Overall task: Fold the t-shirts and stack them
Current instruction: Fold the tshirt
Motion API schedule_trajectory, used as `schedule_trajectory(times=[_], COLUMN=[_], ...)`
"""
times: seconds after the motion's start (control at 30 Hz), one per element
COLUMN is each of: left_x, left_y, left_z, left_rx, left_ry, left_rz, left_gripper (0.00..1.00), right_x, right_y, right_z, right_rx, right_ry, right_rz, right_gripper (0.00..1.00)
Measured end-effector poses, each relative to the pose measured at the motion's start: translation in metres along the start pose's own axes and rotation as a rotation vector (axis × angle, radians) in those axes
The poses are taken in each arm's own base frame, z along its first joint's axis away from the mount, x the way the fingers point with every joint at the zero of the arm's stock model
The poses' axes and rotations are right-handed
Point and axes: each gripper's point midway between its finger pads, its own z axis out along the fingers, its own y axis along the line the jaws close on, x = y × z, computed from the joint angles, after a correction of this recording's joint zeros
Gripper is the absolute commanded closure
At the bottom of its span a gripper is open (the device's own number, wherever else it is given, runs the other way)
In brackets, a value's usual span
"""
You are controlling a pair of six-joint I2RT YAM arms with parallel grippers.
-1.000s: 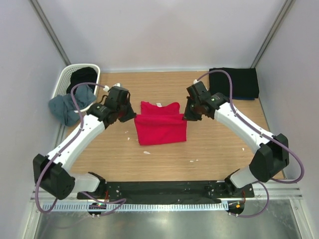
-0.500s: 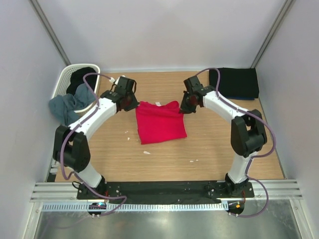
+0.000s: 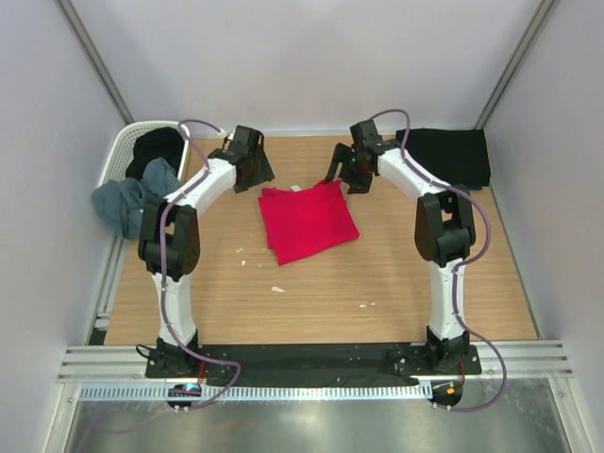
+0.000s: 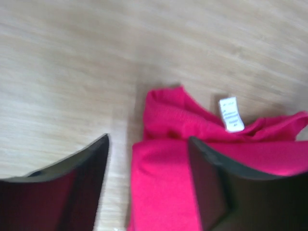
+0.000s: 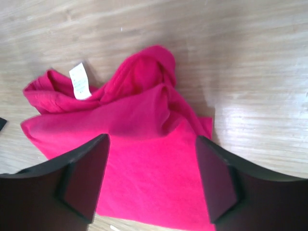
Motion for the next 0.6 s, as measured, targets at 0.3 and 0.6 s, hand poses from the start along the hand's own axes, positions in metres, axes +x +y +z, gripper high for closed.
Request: schedule_trajectory(times=[0.3, 0.6], left_x=[-0.050, 0.030], left_y=[-0.017, -0.047], left_z=[-0.075, -0.102], left_rx=[0.128, 0.352], left_ry=[-0.157, -0.078], left_rz=[0.004, -0.020], left_gripper=[0.39, 1.00], right_x=[-0.038, -0.010], right_y=[0.011, 0.047], right_z=[-0.052, -0.065], right_rx=[-0.096, -0.359], right_ry=[-0.142, -0.191], right_rz=[-0.036, -0.044], right_gripper=[0.46, 0.97])
